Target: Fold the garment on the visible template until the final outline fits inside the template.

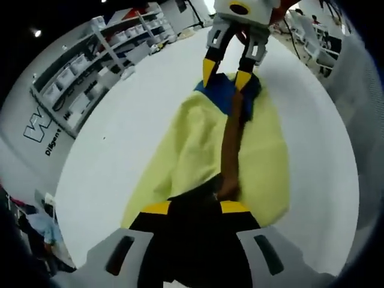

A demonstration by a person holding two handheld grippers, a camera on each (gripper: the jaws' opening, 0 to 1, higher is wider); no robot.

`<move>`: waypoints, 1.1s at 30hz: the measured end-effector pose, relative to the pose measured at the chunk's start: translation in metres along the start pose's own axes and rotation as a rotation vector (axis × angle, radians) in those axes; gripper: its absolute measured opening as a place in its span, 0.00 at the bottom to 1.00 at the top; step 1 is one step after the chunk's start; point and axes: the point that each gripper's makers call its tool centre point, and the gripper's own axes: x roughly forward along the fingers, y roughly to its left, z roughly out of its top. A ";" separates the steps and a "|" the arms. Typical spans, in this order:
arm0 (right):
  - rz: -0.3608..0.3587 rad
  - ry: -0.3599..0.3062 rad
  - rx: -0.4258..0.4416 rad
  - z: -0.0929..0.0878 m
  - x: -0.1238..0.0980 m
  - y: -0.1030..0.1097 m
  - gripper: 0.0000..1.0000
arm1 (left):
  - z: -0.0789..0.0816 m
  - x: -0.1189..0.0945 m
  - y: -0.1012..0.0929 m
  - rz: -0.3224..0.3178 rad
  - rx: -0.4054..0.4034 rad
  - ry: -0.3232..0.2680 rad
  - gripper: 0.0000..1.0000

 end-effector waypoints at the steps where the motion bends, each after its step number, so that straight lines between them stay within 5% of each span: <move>1: 0.007 0.001 0.011 0.000 0.000 0.000 0.11 | 0.000 0.000 0.000 -0.003 0.002 0.000 0.33; 3: 0.012 -0.003 0.000 0.001 0.001 0.001 0.01 | -0.002 0.002 -0.003 -0.018 0.027 0.008 0.34; 7: 0.023 -0.005 0.011 0.002 0.001 0.000 0.00 | -0.001 0.003 0.002 -0.018 0.032 0.004 0.31; 12: 0.070 0.006 0.113 -0.004 -0.001 0.010 0.00 | -0.001 0.002 -0.002 -0.064 -0.095 0.008 0.06; 14: 0.078 0.009 0.115 -0.006 -0.002 0.012 0.00 | -0.003 0.003 -0.003 -0.064 -0.075 0.015 0.03; 18: 0.139 0.012 0.180 -0.006 -0.007 0.030 0.00 | -0.008 -0.001 -0.014 -0.093 -0.135 0.035 0.01; 33: 0.245 0.034 0.204 -0.011 -0.038 0.081 0.00 | -0.003 -0.029 -0.077 -0.242 -0.222 0.026 0.01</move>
